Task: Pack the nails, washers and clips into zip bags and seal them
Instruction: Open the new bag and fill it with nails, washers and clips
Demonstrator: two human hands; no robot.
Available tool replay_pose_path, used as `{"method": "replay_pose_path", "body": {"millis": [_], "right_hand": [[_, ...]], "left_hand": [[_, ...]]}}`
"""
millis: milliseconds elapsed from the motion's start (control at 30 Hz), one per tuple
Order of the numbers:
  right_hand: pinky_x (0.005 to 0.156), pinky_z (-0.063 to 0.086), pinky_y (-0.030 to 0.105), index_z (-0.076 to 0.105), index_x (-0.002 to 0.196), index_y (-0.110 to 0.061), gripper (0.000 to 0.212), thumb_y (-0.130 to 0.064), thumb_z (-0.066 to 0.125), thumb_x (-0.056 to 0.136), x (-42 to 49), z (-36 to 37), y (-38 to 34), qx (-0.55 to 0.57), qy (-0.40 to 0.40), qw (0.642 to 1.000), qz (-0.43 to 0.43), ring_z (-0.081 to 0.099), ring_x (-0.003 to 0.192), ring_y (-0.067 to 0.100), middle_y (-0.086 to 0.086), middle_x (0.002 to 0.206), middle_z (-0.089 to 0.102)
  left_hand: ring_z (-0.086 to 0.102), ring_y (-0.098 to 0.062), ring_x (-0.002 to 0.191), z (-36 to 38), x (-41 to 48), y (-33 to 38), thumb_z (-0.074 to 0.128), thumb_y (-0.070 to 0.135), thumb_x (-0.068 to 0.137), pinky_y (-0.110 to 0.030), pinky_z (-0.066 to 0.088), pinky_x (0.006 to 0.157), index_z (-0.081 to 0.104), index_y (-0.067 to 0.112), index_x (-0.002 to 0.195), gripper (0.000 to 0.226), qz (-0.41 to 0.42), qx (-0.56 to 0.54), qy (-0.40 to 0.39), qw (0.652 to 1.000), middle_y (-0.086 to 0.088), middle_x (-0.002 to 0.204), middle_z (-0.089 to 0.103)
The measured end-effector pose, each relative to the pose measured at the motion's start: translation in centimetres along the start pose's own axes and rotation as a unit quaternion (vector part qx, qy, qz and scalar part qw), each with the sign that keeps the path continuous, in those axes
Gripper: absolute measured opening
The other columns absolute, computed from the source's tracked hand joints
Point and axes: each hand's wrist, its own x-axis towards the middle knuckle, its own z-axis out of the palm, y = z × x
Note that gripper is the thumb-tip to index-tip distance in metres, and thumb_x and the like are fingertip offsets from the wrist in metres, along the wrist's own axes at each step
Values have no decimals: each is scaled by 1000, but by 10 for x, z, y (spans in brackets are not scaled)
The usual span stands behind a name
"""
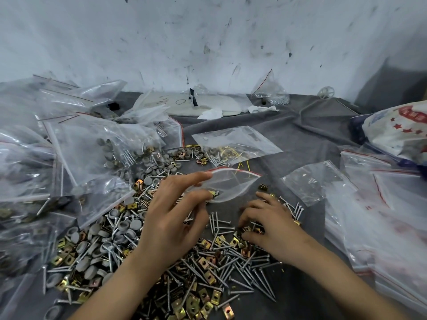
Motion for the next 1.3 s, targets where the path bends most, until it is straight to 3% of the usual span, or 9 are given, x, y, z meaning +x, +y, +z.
{"method": "replay_pose_path", "body": {"millis": [167,300,400,533,733,900,1000,1167,1300], "right_hand": [[110,24,39,51,81,-35,22,-27,71,81,0,-1,-2,40,50,996,-57,26,134,6,-23,101,52],[91,38,22,62,78,-26,19,-15,77,75,-11,-8,-12,175,172,967,-62,49,101,-2,-17,85,60],[80,41,10,67,82,-22,12,-18,77,75,-22,-22,-27,207,305,921,-130,59,88,1,-17,83,64],[87,41,18,70,84,-11,9,-20,70,80,-21,-36,-46,124,431,873,-194,58,96,13,-3,97,65],[98,41,40,73,100,-10,21,-21,68,83,-3,-29,-48,65,387,910,-132,47,117,25,2,123,58],[89,40,21,72,94,-7,19,-19,59,87,-10,-15,-50,72,450,877,-153,54,98,23,5,103,62],[77,44,21,71,88,-9,17,-19,57,88,-10,3,-63,104,365,907,-182,57,82,15,-1,85,63],[83,44,27,66,103,-15,16,-13,58,90,27,29,-96,181,99,965,-163,55,97,14,-2,102,61],[72,43,26,62,97,-5,15,-1,52,88,66,46,-121,154,40,973,-166,58,92,28,10,94,64]], "left_hand": [[57,-18,100,0,0,0,46,17,97,-37,46,80,58,11,95,13,0,4,2,1000,-3,121,56],[56,-19,101,-1,1,0,48,15,96,-40,46,79,57,11,96,10,0,2,0,1000,-4,121,56],[56,-20,102,-1,1,1,48,16,96,-41,46,79,57,11,97,11,-1,3,0,1000,-4,121,55],[56,-20,103,-2,2,3,48,16,96,-36,45,83,58,10,96,11,-1,2,-4,1000,-6,121,56],[58,-22,104,-1,2,4,52,14,94,-33,47,85,58,9,96,8,-7,-2,-13,1000,-9,121,57],[59,-23,108,-2,7,-6,58,14,90,-27,47,92,61,5,96,12,-51,35,-3,998,-14,120,59],[60,-20,106,-6,10,-14,59,8,88,-25,48,93,66,-3,89,13,-83,58,49,994,-14,114,63],[58,-15,109,-14,13,-24,58,6,90,-19,45,95,61,6,98,9,-88,58,76,992,-11,114,63],[61,-20,105,-18,14,-28,58,6,89,-22,47,93,64,3,96,9,-87,59,80,991,-13,112,65]]}}
